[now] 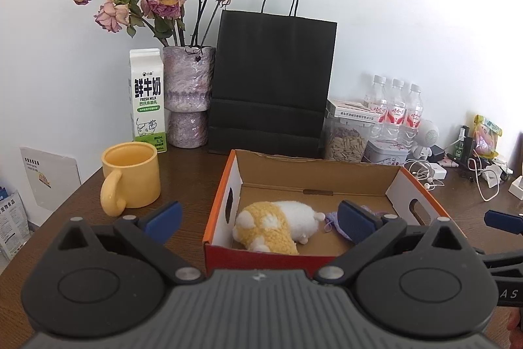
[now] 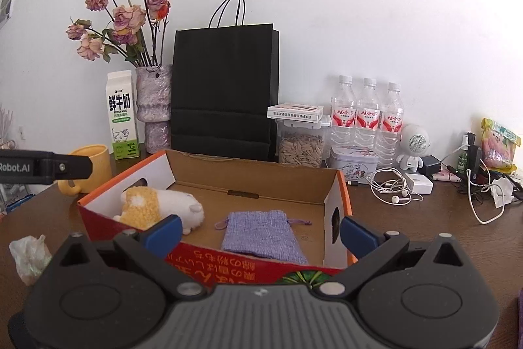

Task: Organize objects
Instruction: 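Move the right gripper to a white bottle cap and close on it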

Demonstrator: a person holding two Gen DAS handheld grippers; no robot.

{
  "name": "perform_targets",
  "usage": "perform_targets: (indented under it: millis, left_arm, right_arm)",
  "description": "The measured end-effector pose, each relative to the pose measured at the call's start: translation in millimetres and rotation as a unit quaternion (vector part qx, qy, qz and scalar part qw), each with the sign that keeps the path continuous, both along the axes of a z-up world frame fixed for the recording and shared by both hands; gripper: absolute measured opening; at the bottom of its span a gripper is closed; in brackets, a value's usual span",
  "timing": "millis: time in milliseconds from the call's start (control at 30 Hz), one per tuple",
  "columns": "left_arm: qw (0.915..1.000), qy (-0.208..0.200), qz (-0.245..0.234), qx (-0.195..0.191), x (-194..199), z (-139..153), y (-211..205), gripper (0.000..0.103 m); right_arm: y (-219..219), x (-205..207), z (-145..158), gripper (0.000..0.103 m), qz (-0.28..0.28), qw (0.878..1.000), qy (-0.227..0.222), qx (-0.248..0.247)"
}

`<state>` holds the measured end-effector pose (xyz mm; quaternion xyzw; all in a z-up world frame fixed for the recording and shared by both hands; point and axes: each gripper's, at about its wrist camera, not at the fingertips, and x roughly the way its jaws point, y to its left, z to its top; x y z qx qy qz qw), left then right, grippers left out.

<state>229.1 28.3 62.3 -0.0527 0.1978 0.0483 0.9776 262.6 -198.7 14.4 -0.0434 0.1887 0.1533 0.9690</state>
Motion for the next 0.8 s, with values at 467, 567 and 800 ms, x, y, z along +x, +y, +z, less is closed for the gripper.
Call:
perform_targets:
  millis: [467,567,800]
  left_arm:
    - [0.9997,0.010,0.014,0.020,-54.1,-11.6,26.5,0.103]
    - [0.9990,0.020,0.024,0.032,-62.3,-18.2,33.4,0.103]
    - [0.9982,0.040,0.035,0.027,-79.4,-36.6,51.8,0.103]
  right_arm:
    - [-40.9,-58.9,-21.5,0.103,-0.010,0.999,0.030,-0.028]
    - [-51.9,-64.8,-29.8,0.103,-0.015,0.998,0.043,-0.031]
    - [-69.5,-72.4,-54.9,0.103,-0.018,0.995,0.085,-0.045]
